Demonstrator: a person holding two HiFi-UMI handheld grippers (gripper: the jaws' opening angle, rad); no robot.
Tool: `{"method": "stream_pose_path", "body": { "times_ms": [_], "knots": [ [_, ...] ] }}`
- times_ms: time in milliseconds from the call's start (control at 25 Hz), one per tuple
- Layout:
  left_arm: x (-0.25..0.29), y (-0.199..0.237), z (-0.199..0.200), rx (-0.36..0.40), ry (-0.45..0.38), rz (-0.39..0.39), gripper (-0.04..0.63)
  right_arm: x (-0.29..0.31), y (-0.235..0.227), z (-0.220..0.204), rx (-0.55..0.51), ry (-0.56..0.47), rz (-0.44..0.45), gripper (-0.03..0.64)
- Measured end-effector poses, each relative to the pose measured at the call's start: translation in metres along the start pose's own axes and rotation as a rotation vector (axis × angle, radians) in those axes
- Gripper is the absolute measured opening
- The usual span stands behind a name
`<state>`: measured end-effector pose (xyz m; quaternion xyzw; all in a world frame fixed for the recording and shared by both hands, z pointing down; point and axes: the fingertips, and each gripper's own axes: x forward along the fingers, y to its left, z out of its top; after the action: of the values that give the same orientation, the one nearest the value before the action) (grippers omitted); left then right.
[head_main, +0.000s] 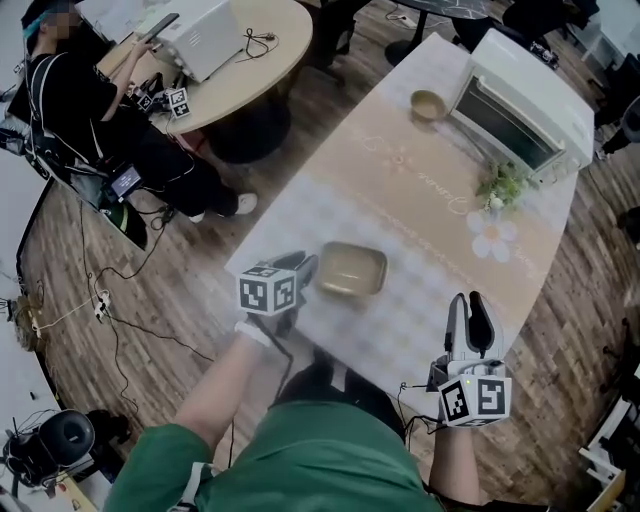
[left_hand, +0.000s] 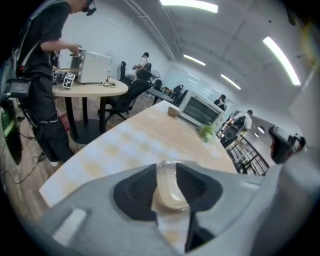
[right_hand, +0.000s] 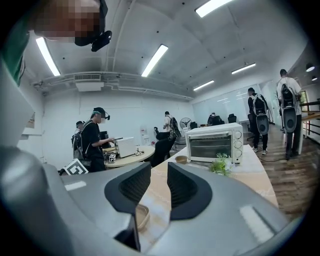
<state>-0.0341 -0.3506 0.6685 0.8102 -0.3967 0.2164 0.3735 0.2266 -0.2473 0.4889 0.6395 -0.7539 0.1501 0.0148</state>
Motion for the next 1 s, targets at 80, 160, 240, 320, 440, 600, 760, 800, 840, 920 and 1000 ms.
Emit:
{"method": "stream_pose_path", "body": {
  "times_ms": [80, 160, 240, 320, 440, 600, 760, 800, 840, 920, 1000],
  "knots": [
    [0.012, 0.003, -0.006, -0.017, 0.026, -0.004, 0.120, 0.000, -0.006, -0.003, 0.005, 0.006, -0.007, 0.087],
    [0.022, 0.004, -0.013, -0.030, 0.049, -0.011, 0.120, 0.001, -0.010, -0.007, 0.011, 0.014, -0.011, 0.087],
    [0.030, 0.005, -0.018, -0.041, 0.069, -0.018, 0.120, 0.003, -0.013, -0.009, 0.014, 0.021, -0.013, 0.087],
    [0.036, 0.006, -0.023, -0.052, 0.088, -0.022, 0.120, 0.006, -0.013, -0.010, 0.015, 0.024, -0.012, 0.087],
    [0.041, 0.010, -0.027, -0.053, 0.111, -0.013, 0.117, 0.010, -0.013, -0.010, 0.015, 0.027, -0.008, 0.087],
    [0.047, 0.014, -0.033, -0.063, 0.131, -0.012, 0.102, 0.011, -0.012, -0.012, 0.017, 0.031, -0.004, 0.087],
    [0.047, 0.017, -0.037, -0.120, 0.144, -0.034, 0.085, 0.010, -0.008, -0.011, 0.022, 0.034, 0.001, 0.087],
    [0.047, 0.019, -0.038, -0.142, 0.147, -0.039, 0.077, 0.009, -0.008, -0.011, 0.025, 0.034, 0.003, 0.087],
    [0.047, 0.020, -0.040, -0.163, 0.151, -0.044, 0.072, 0.008, -0.008, -0.011, 0.027, 0.033, 0.004, 0.087],
    [0.047, 0.023, -0.043, -0.200, 0.159, -0.055, 0.057, 0.006, -0.006, -0.011, 0.030, 0.032, 0.005, 0.086],
    [0.046, 0.023, -0.045, -0.225, 0.158, -0.070, 0.052, 0.005, -0.005, -0.011, 0.034, 0.032, 0.006, 0.087]
  ]
}}
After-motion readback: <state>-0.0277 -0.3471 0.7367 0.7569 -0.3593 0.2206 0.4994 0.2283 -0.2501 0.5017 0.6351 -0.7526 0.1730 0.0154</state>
